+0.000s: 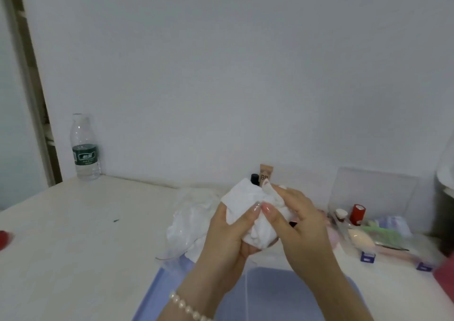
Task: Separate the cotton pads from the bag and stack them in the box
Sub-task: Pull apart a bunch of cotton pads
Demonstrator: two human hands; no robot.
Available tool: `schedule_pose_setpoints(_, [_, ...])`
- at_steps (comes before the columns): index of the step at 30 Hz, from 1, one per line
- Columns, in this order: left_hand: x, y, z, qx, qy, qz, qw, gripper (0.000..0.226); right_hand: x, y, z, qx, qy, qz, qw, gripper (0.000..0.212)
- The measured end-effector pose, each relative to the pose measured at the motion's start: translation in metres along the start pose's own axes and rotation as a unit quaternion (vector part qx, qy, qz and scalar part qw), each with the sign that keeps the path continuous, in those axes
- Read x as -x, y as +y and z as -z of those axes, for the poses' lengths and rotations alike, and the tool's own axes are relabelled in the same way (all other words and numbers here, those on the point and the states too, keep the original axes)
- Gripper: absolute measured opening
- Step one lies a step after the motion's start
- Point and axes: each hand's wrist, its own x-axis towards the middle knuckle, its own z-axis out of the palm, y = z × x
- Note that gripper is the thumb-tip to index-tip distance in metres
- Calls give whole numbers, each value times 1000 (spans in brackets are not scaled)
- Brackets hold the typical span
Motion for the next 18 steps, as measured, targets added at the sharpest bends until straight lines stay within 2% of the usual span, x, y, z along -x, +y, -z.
schedule_pose_setpoints(2, [-1,0,5,-9,39,-30,999,52,-3,-3,0,57,9,-20,998,40])
schedule_pose_setpoints(5, [5,-5,12,-15,68,-55,996,52,-4,-8,0,45,-2,-125,991,54])
schedule_pose_setpoints(9, [11,-13,14,-12,95,-61,994,38,-1,-13,2,-21,-58,-184,981,44])
schedule_pose_setpoints(13, [14,-15,10,26,78,-52,995,34,-1,-20,15,-68,-75,-200,975,34])
schedule_pose_setpoints(18, [17,-16,7,19,7,-57,998,54,0,-24,32,-132,-105,-216,962,46])
